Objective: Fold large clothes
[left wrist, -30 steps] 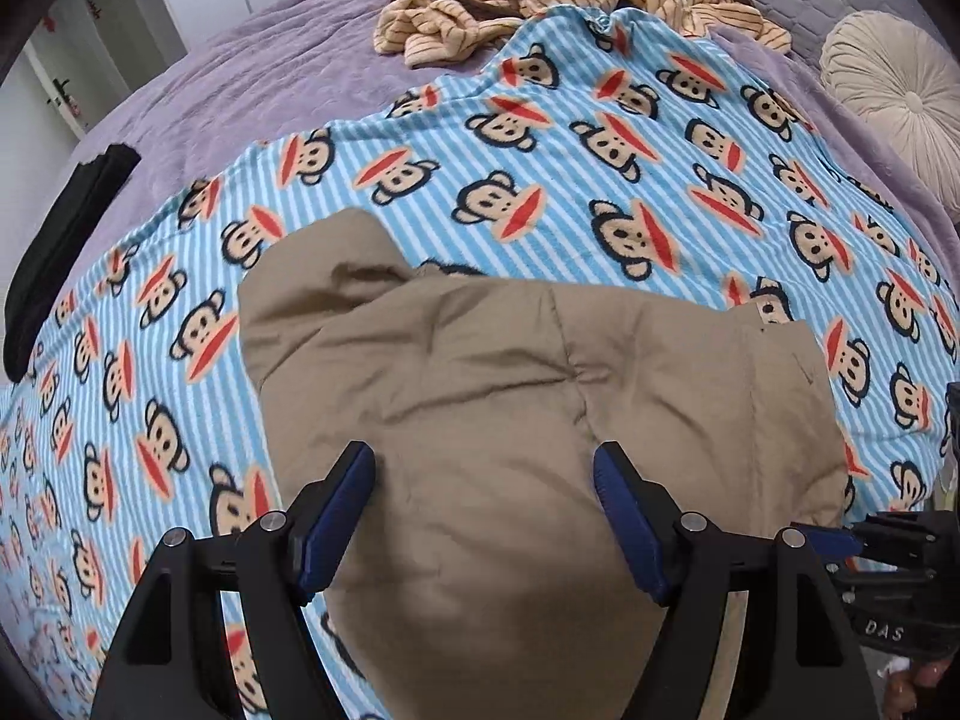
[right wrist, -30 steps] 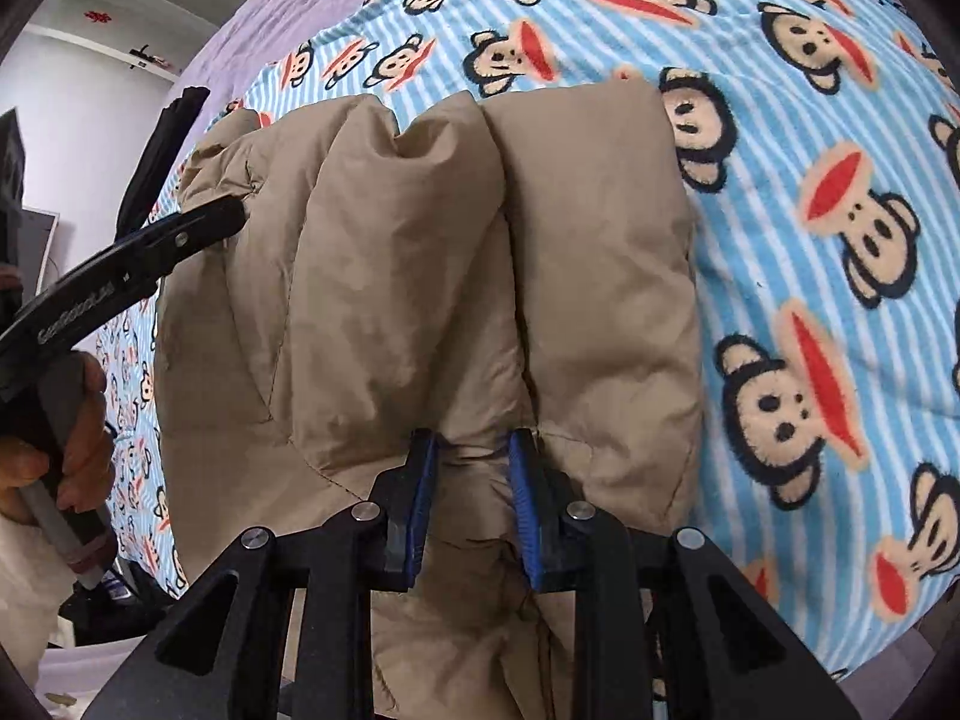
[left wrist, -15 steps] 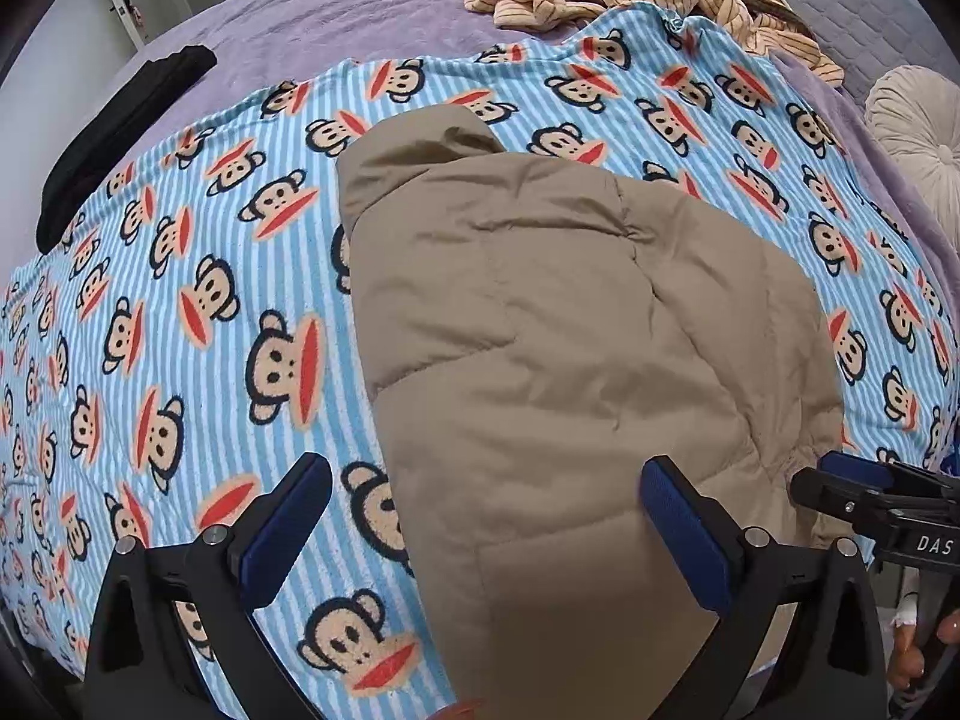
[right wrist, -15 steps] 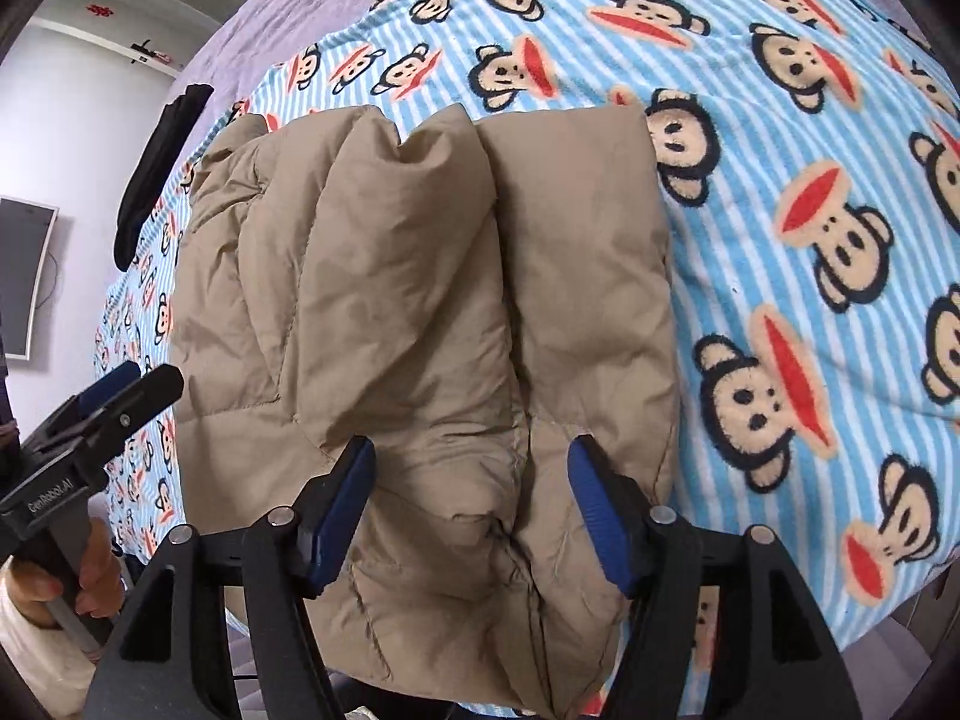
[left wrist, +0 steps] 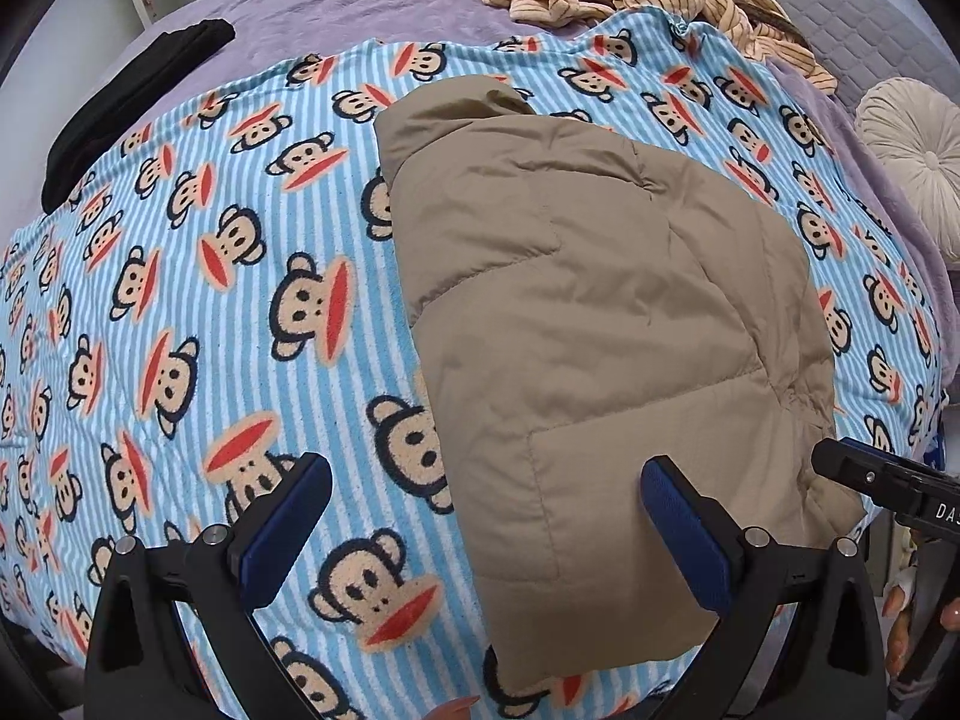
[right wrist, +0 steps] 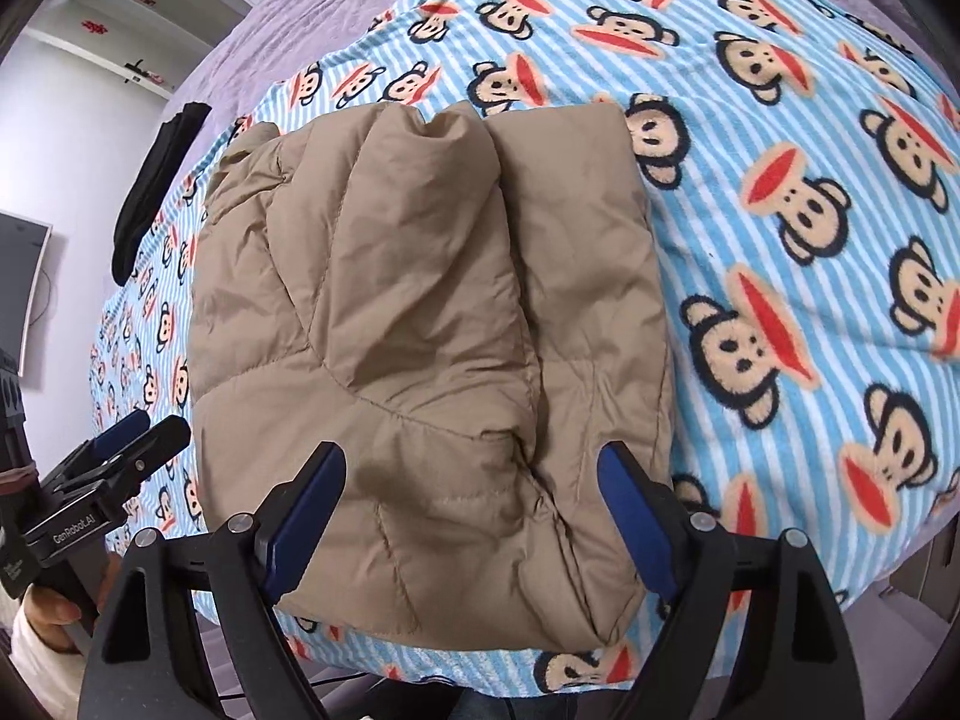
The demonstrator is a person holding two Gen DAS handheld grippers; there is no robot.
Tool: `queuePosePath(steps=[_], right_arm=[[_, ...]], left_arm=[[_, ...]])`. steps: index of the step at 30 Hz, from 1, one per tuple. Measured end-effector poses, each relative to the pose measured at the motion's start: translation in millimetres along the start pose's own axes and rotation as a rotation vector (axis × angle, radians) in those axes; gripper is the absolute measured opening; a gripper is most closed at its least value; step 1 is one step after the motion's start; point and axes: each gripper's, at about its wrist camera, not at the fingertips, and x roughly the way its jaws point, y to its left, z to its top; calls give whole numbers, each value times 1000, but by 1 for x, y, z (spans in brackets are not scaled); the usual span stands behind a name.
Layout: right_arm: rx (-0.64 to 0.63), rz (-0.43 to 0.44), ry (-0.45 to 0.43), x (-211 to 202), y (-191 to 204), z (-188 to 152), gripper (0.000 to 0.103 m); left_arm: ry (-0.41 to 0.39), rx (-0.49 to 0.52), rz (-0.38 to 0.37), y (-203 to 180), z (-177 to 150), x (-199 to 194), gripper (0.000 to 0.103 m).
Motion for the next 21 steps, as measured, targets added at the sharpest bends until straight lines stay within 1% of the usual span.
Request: queuePosePath(steps=[5,12,16,20,21], right_arm=[[32,-25,-40,-6,3,-18,88],[40,-73,-61,-12,8,-37,89],[57,-81,-55,-13,0,-34,89],[73,-76,-46,-12,-11,-21,89],[70,-78,-38,-10,-15,-16,89]], left_arm=[[-10,13,-19,7,-13,-6,103],[-8,7,-39,17,-24,-6,103],[1,-17,-53,22,-20,-3,103],[6,-47,-45,24,-5,4,103],[6,-64,-55,25,-1,5,103]])
